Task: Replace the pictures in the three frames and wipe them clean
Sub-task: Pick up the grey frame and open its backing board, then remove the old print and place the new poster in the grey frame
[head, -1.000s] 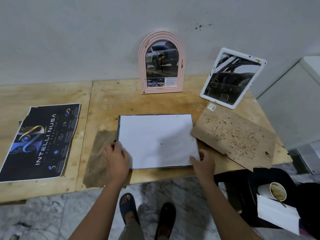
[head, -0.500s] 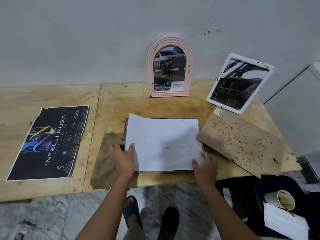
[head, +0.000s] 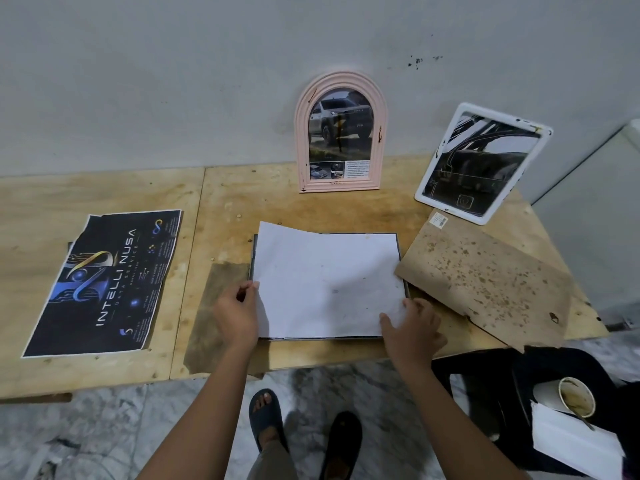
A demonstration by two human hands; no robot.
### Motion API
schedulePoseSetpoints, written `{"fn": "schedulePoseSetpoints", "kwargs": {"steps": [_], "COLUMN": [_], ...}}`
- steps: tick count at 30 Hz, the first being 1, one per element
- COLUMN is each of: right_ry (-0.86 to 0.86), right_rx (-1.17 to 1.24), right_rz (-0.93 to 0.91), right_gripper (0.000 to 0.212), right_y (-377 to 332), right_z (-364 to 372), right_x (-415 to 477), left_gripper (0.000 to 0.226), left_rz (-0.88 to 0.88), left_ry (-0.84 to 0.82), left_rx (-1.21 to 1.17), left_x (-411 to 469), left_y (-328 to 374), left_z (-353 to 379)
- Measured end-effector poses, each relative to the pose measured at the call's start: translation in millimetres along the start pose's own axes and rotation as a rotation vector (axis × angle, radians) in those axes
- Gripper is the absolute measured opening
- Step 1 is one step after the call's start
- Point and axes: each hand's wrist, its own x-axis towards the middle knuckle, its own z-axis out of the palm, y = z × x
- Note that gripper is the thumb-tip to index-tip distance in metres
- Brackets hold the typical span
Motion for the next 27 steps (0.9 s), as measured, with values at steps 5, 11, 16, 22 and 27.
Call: {"fn": "schedulePoseSetpoints", "kwargs": {"steps": [5,11,16,22,27], "right_ry": [0.023,-0.007,0.010,-0.069,-0.181], "right_rx": [-0.114,-0.061,0.133,0.381,0.368], "right_rz": [-0.071,-0.080,-0.077,-0.165,-0.236], "right_gripper": [0.042,0.043,0.036,0.035,0.024], "right_y": [-3.4,-9.6,-13.8,-43.3,-88.1], "right_z": [-0.8,0.3,3.8,12.0,31.1], "right_x": [-3.7,-5.2,-4.7,-12.8,-15.7], "left_gripper": [0.016,0.016,0.014,0.015,0.016], "left_rz": [0.061,0.058,0.073,-0.031,-0.225], "left_ry": [0.020,-0.048,-0.115,-0.019,0.196], "left_rx": [-0.033,-0.055,-0.173,-0.341,-0.527], "left_x": [-0.6,-2.3,1.9,31.5,64.8], "left_y": [-3.7,1.2,4.3,1.8,-12.4], "left_z": [-0.4,-2.5,-9.2,-43.7,-96.4]}}
